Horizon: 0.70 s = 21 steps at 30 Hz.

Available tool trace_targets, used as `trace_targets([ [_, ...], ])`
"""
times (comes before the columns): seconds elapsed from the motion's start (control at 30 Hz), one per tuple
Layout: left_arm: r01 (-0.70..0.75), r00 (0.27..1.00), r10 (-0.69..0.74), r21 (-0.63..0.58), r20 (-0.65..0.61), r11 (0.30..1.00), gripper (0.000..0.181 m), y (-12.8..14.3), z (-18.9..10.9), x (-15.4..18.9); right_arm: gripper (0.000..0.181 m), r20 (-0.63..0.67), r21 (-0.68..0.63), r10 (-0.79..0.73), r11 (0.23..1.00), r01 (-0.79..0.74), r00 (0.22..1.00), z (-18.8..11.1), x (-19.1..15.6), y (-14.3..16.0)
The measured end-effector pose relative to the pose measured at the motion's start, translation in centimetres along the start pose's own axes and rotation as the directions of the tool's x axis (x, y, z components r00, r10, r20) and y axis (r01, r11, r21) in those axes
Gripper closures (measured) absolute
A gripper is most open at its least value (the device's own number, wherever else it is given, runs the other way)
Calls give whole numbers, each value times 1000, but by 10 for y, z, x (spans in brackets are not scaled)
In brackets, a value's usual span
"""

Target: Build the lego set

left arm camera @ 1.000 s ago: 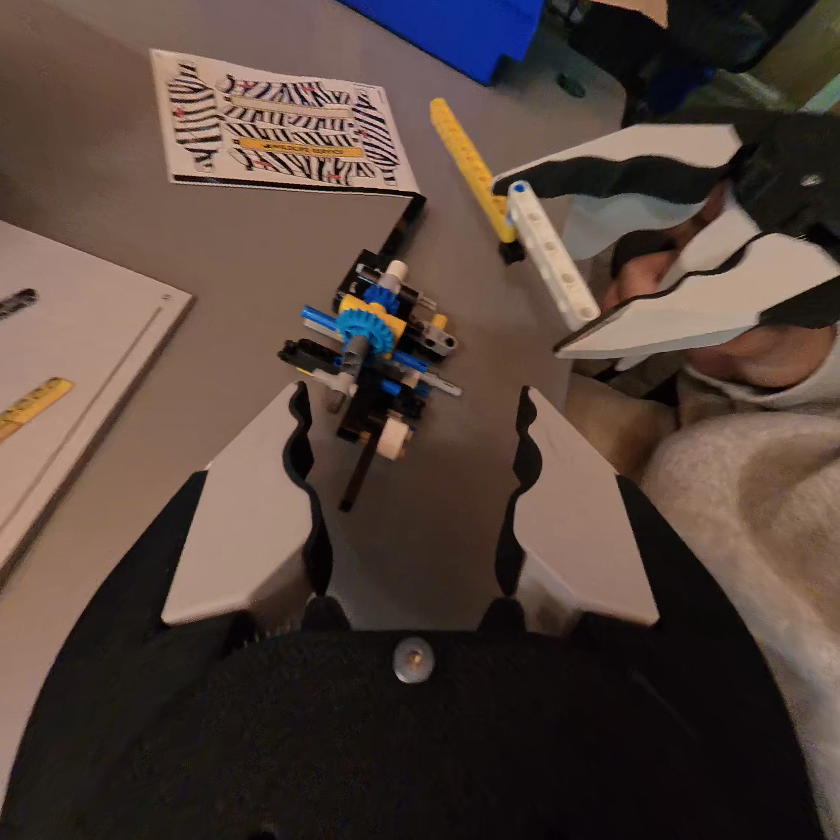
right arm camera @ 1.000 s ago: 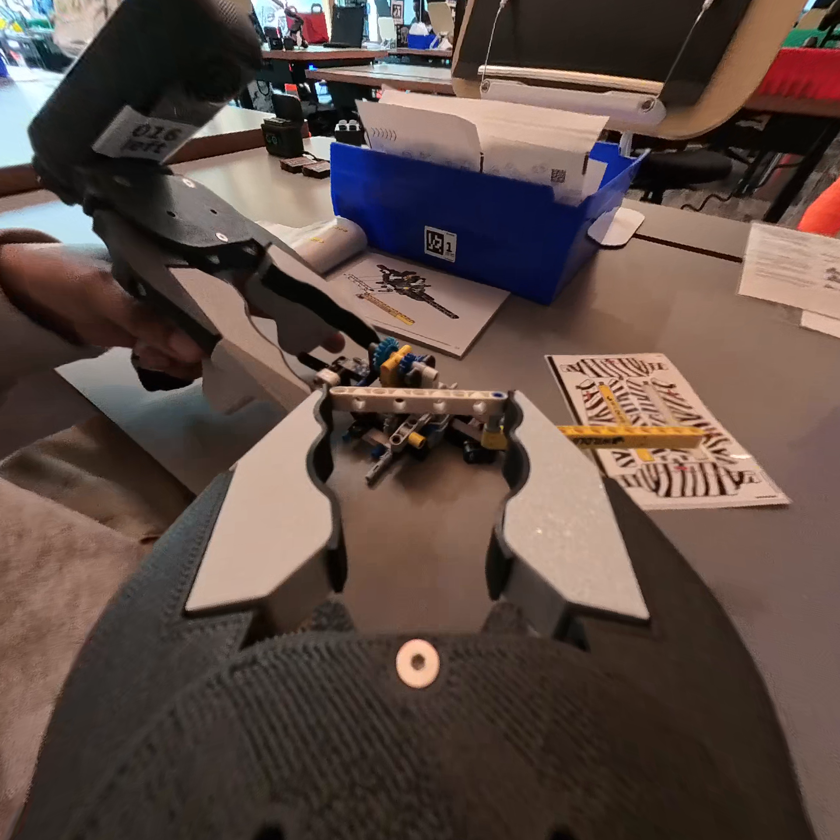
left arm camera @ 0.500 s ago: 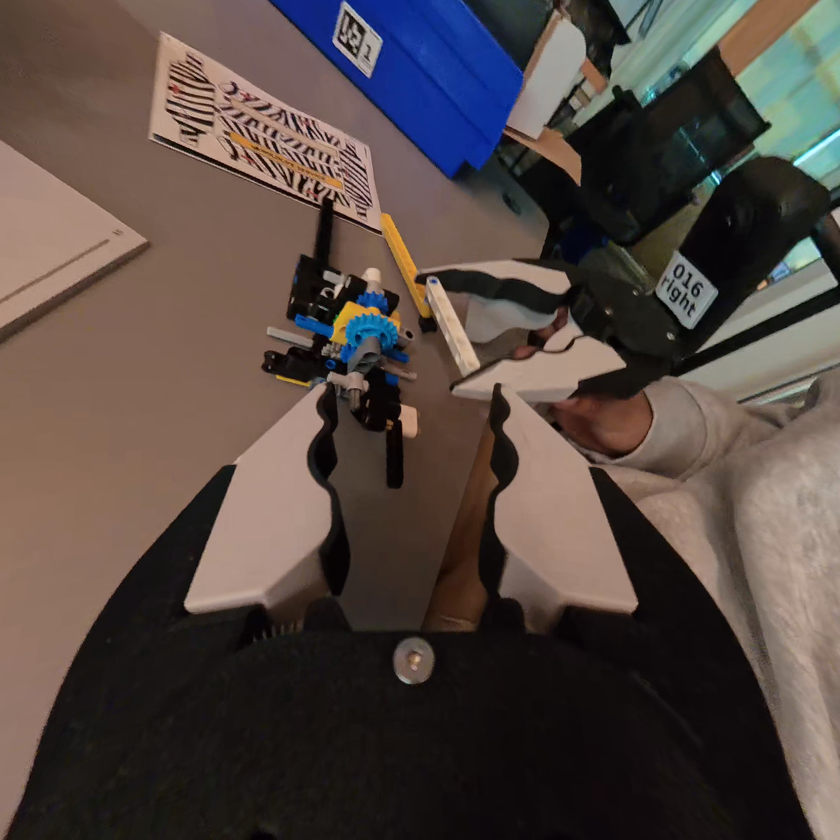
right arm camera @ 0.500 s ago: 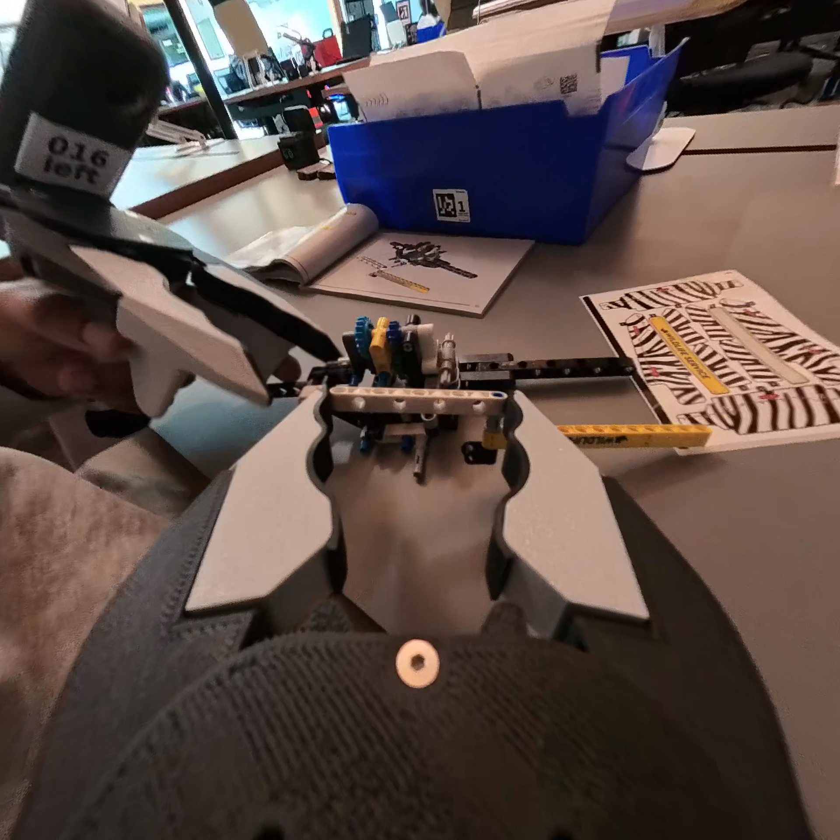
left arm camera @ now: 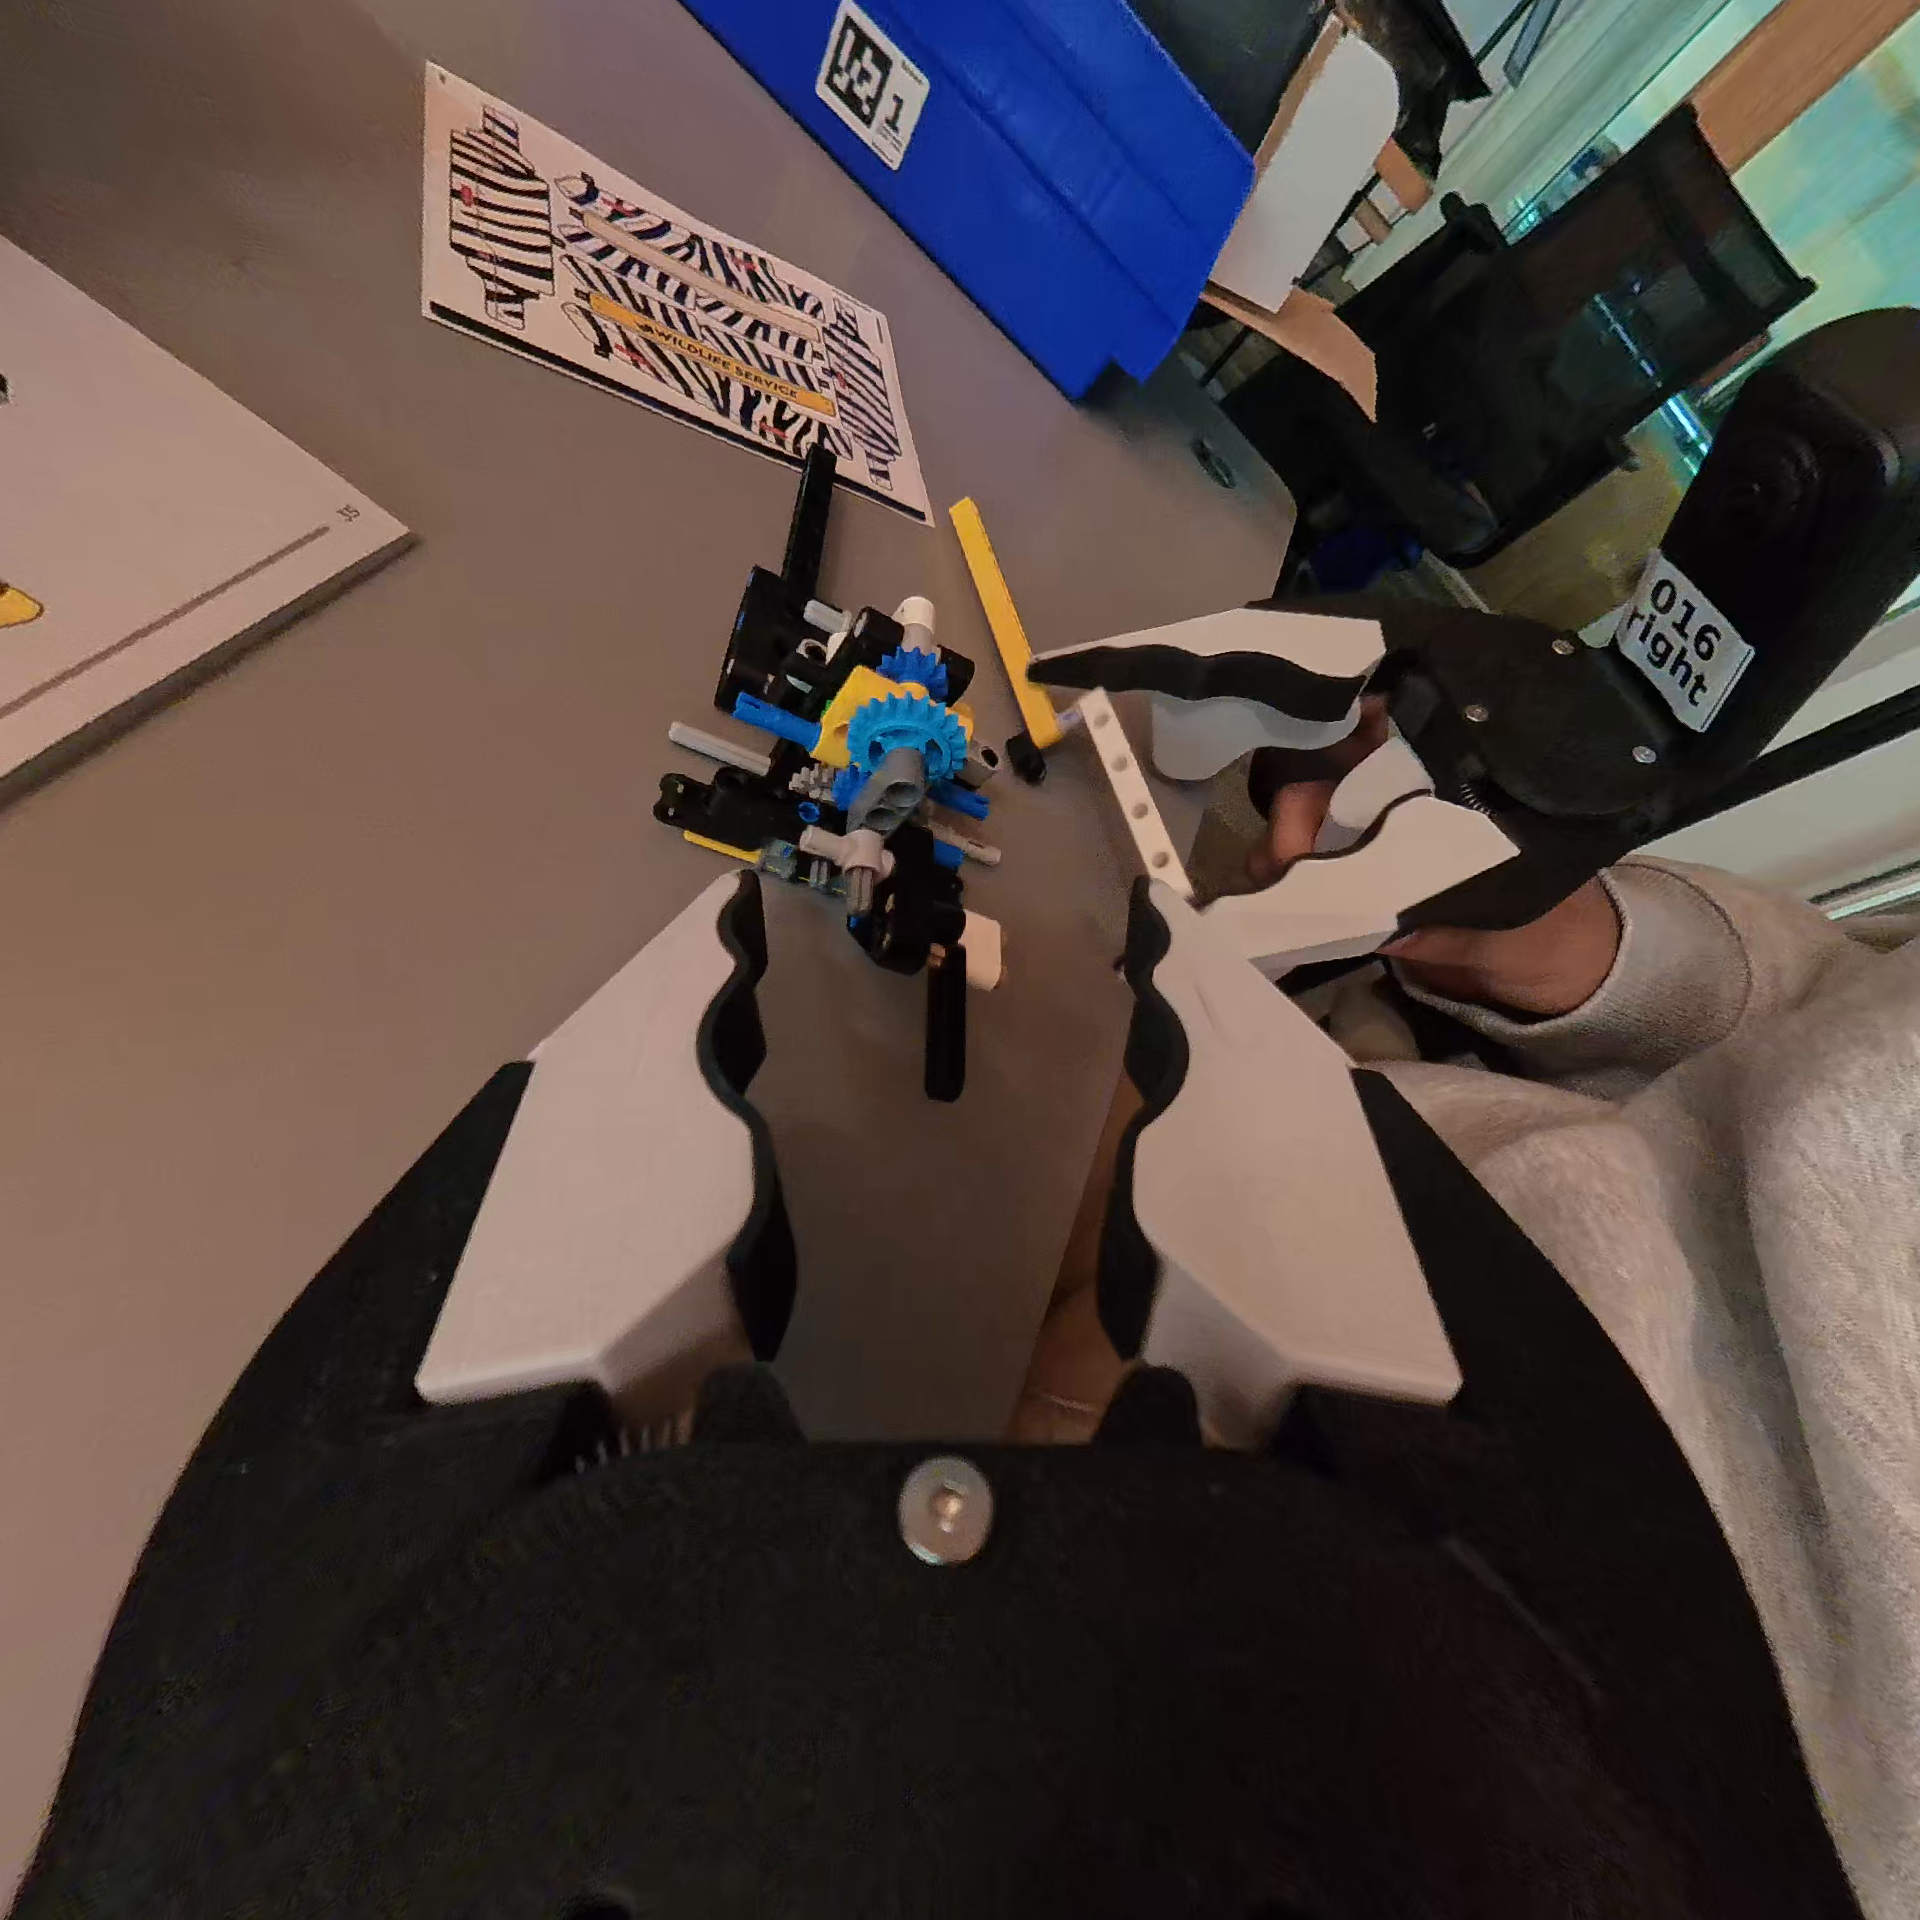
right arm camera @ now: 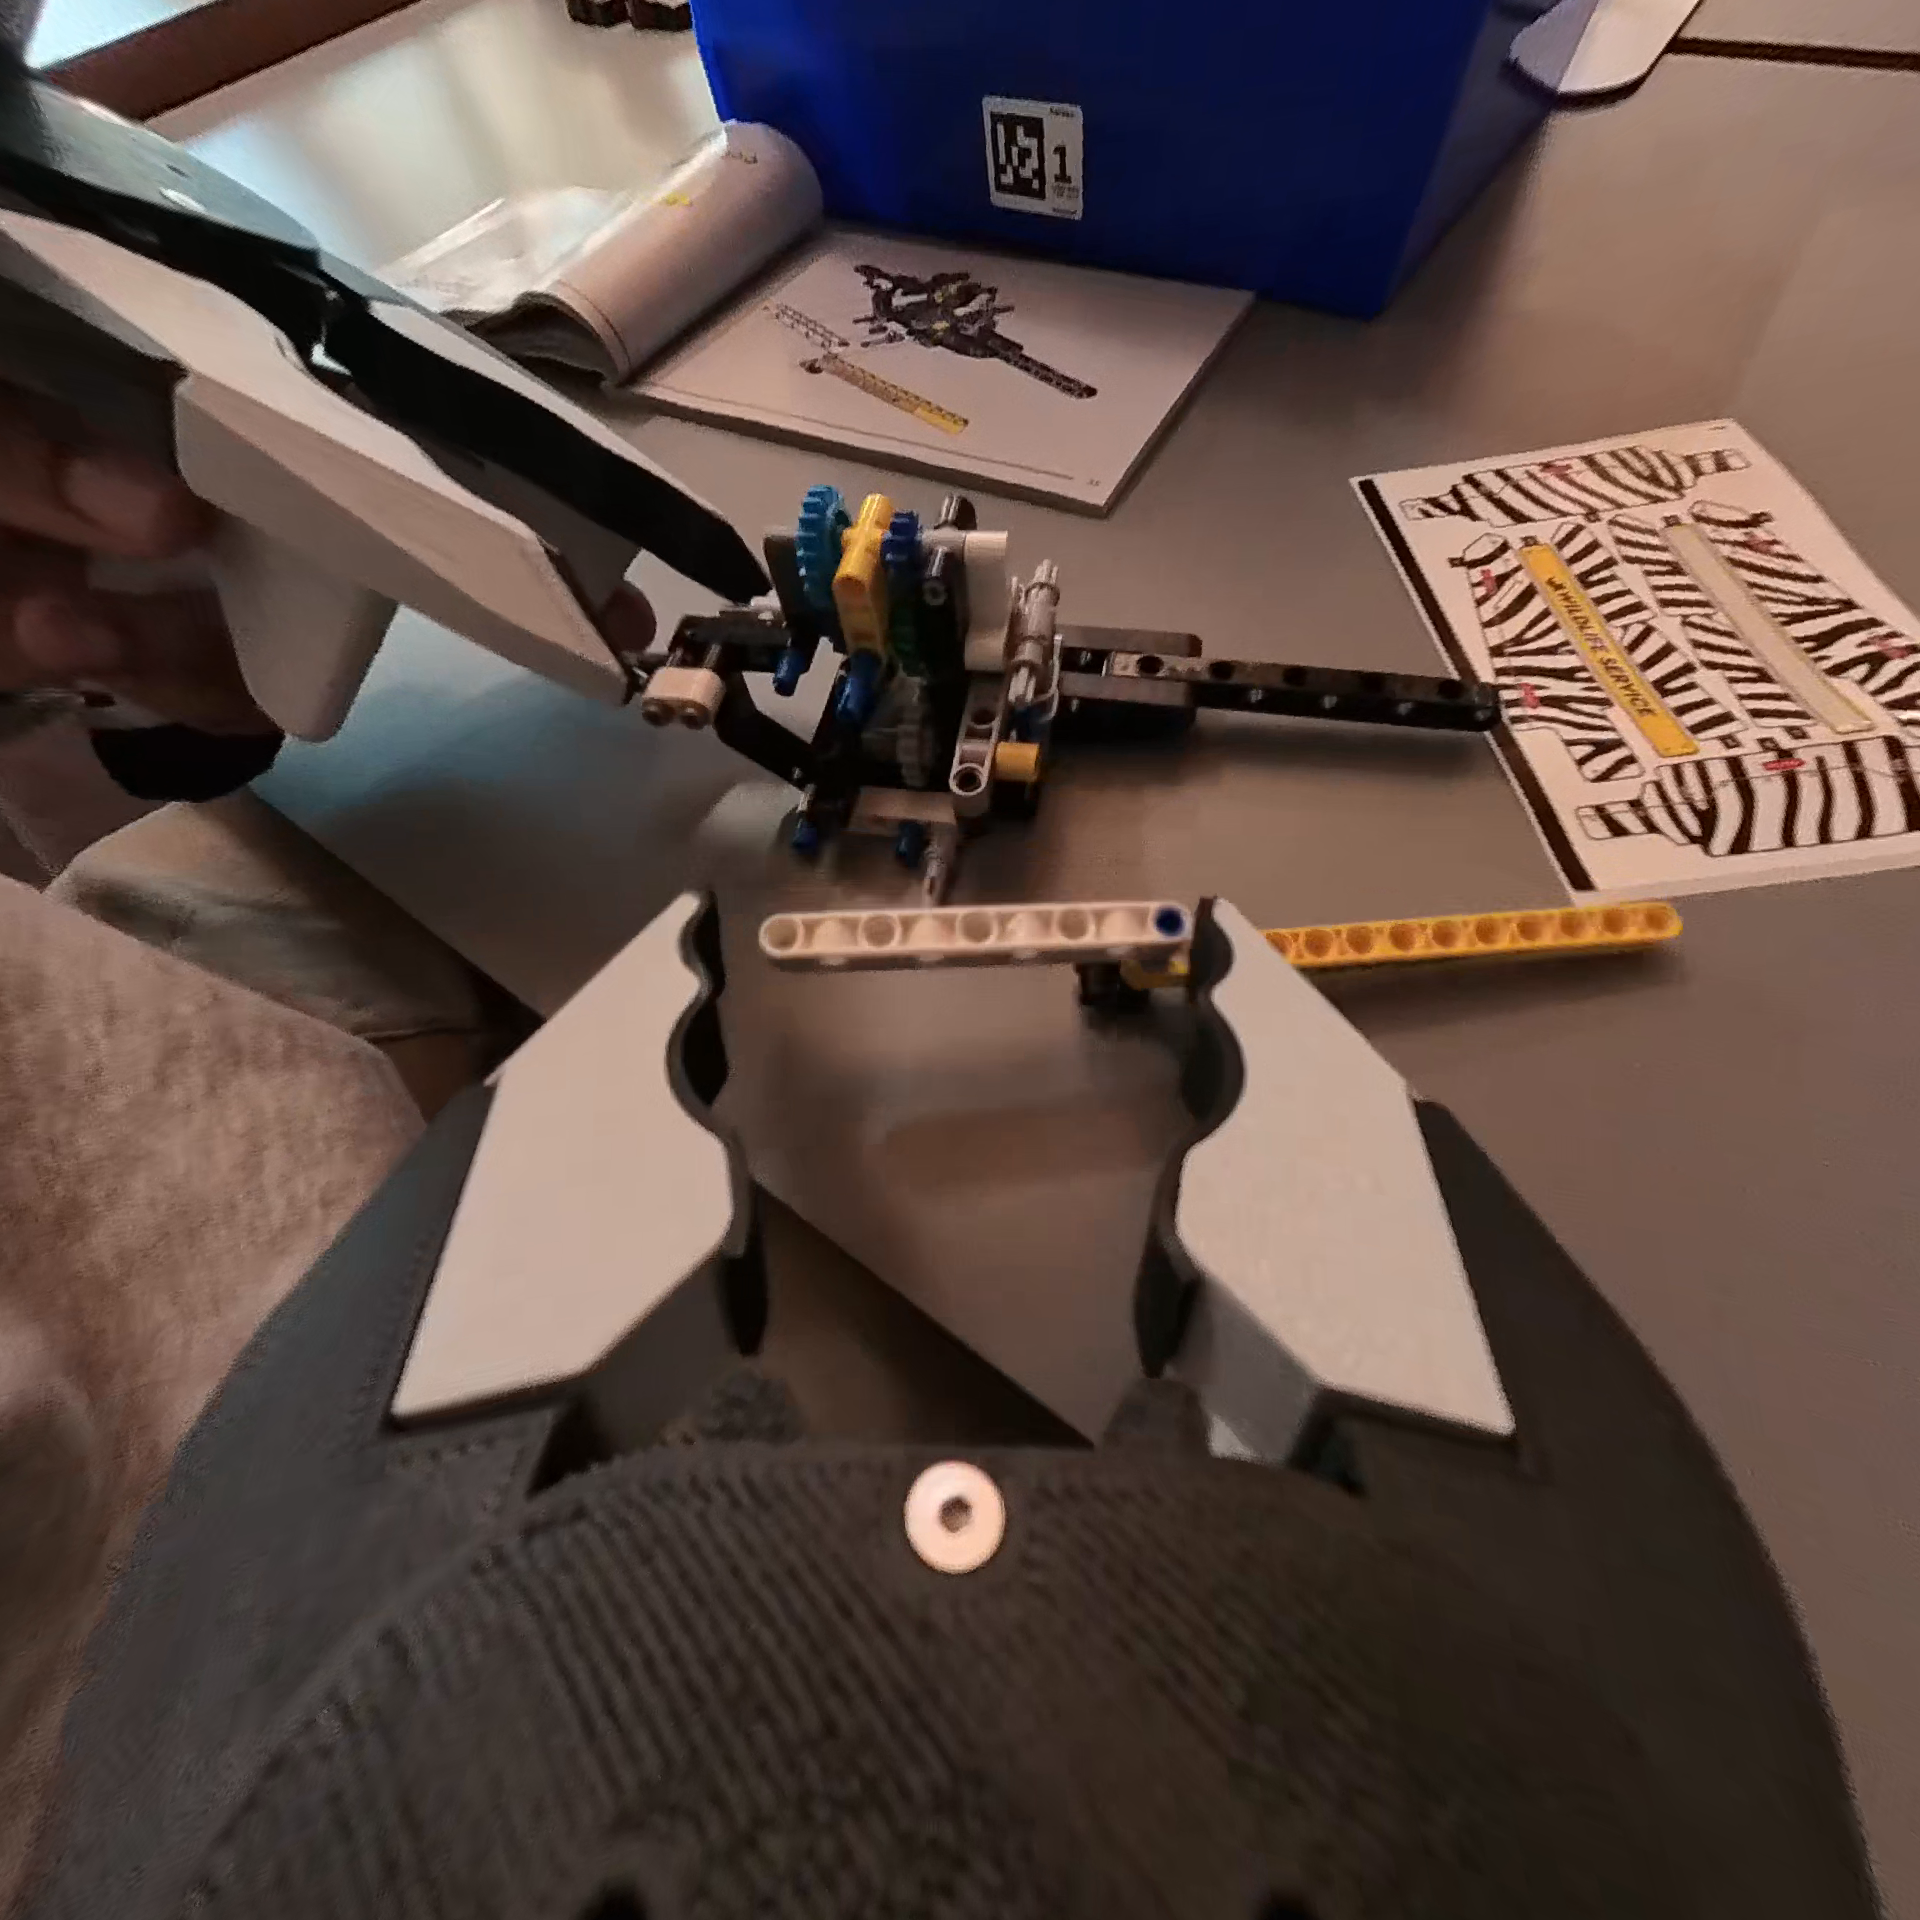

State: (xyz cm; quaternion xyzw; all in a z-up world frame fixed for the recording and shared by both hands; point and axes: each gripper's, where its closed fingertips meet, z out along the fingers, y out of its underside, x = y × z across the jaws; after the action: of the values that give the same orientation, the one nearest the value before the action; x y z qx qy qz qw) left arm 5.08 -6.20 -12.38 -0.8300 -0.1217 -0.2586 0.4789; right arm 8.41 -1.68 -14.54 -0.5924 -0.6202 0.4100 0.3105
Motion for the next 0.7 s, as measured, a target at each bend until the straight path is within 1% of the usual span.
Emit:
trace_targets([
  [0.07,11,1000,-11,8,-7,1000,112,-1,-1,-1,88,2,-15,-14,1000,14,1000,-4,0,0],
  [0.13,21,1000,-21,14,-13,1000,112,-1,-2,-2,84,30,-17,-20,1000,21,999,-7,-5,-1],
  [0.2,26,1000,-26,19,-16,999,112,-1,-3,-2,85,65,-39,-27,999,30,998,-8,-10,1],
  [0.3,24,1000,-24,32,-7,999,112,-3,-6,-5,84,75,-61,-39,997,44,996,-11,-12,0],
  [0.37,25,1000,-25,47,-2,999,113,-5,-8,-6,85,49,-62,-72,995,75,996,-19,-6,-9],
  [0.43,25,1000,-25,75,5,997,113,-10,-10,-7,95,18,-109,-103,989,104,995,-29,6,-11],
  [0.5,22,1000,-23,103,8,994,113,-14,-13,-7,95,8,-200,-86,976,86,996,-37,14,0],
  [0.57,16,1000,-17,134,12,991,113,-19,-17,-5,96,63,-265,-42,963,58,997,-41,4,14],
  [0.6,4,1000,-6,157,15,988,113,-23,-19,-4,96,84,-273,-34,960,56,996,-41,-4,19],
  [0.63,-16,1000,12,180,20,983,113,-27,-21,-2,96,94,-267,-52,961,76,994,-39,-10,23],
  [0.7,-72,997,69,216,19,974,119,-33,-24,9,97,91,-275,-150,946,170,984,-36,-17,32],
])
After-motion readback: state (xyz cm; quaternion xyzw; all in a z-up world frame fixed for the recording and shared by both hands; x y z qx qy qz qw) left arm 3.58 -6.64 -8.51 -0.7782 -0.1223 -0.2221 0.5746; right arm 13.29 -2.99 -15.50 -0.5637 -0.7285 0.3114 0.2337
